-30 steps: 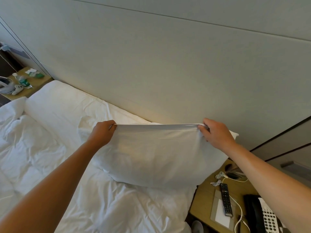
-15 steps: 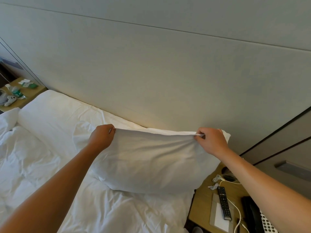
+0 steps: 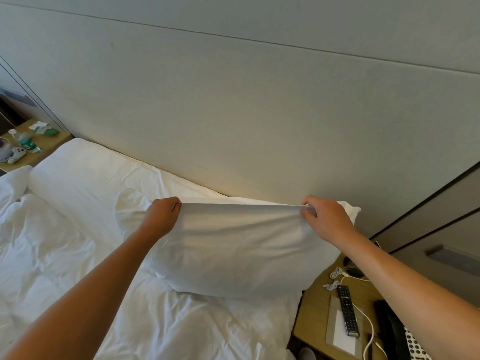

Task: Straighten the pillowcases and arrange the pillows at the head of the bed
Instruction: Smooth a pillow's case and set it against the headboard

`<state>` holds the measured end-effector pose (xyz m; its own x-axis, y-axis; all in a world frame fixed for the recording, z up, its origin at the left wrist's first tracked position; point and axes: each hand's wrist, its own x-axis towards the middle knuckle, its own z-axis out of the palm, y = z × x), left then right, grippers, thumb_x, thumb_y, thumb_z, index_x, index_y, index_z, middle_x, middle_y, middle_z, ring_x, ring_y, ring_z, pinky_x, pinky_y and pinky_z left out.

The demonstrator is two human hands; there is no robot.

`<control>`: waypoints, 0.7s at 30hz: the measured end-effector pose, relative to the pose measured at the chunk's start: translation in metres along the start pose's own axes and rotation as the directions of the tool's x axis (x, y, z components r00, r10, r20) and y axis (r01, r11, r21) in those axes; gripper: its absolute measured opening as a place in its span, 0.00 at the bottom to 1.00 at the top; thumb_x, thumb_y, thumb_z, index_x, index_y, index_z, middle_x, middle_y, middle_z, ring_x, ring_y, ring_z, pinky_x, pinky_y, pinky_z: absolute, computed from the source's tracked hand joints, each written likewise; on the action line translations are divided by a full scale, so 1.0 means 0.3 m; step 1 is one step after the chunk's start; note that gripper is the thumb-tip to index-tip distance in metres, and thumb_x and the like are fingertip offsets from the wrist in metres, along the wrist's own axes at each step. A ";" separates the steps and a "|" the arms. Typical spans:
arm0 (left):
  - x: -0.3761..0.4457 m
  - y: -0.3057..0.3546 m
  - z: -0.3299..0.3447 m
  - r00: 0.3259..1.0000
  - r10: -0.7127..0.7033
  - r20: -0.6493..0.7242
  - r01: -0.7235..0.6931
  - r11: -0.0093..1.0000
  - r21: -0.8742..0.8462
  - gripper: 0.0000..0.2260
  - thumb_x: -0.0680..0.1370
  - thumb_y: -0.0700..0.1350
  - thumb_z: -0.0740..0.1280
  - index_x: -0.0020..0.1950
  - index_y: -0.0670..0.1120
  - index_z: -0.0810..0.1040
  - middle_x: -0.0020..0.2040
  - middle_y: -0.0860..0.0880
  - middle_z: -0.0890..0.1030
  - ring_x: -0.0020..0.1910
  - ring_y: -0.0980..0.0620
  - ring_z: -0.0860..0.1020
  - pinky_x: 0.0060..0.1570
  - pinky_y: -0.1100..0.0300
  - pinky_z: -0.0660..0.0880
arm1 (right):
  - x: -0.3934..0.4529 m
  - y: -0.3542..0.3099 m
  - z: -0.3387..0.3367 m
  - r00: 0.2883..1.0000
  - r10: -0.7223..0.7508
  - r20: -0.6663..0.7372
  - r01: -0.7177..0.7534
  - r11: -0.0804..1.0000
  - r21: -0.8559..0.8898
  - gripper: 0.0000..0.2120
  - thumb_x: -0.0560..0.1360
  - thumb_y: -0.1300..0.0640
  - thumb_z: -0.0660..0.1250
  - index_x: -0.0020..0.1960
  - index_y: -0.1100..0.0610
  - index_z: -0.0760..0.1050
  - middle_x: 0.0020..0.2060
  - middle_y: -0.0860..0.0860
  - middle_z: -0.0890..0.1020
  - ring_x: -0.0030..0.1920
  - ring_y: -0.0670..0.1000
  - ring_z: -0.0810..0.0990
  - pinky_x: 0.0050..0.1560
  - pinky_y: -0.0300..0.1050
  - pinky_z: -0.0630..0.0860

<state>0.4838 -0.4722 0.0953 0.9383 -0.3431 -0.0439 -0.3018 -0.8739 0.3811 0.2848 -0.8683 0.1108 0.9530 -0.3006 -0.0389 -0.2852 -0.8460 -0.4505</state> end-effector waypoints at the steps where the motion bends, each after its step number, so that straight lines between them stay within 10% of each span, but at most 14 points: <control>1: -0.002 -0.001 0.001 1.000 0.001 0.004 -0.001 1.000 0.012 0.13 0.85 0.44 0.59 0.51 0.42 0.82 0.43 0.42 0.84 0.42 0.41 0.81 0.44 0.51 0.79 | 0.002 -0.008 0.003 1.000 0.008 0.002 -0.008 1.000 -0.019 0.08 0.83 0.49 0.64 0.47 0.50 0.78 0.38 0.46 0.81 0.39 0.49 0.79 0.40 0.49 0.78; 21: 0.224 -0.102 -0.255 0.966 0.027 -0.259 -0.021 0.999 0.025 0.15 0.85 0.44 0.58 0.40 0.43 0.76 0.35 0.46 0.78 0.34 0.46 0.74 0.38 0.57 0.68 | 0.081 -0.288 -0.010 0.972 -0.041 -0.233 0.077 0.986 0.149 0.17 0.83 0.52 0.65 0.37 0.55 0.78 0.30 0.50 0.80 0.34 0.54 0.80 0.39 0.56 0.81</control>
<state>0.5690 -0.4422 0.1514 0.9417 -0.2653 0.2069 -0.3253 -0.8750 0.3585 0.3323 -0.8037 0.1515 0.9138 -0.3598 0.1884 -0.1920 -0.7916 -0.5801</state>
